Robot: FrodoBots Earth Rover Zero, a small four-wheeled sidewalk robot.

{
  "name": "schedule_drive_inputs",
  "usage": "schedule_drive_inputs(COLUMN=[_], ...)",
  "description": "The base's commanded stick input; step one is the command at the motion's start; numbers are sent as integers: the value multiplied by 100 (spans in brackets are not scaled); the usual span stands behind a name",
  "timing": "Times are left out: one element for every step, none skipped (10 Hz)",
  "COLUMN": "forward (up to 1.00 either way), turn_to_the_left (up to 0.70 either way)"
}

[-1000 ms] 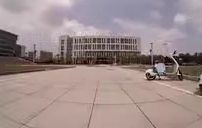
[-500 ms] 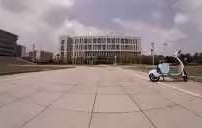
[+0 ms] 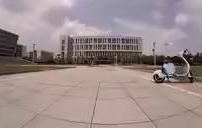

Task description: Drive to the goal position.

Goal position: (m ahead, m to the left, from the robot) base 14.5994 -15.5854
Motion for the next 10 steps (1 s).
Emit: schedule_drive_inputs(forward=[50, 50, 50, 50, 50, 50, 50, 50, 50, 50], turn_to_the_left=[-2, -2, -2, -2, -2, -2, -2, -2, -2, -2])
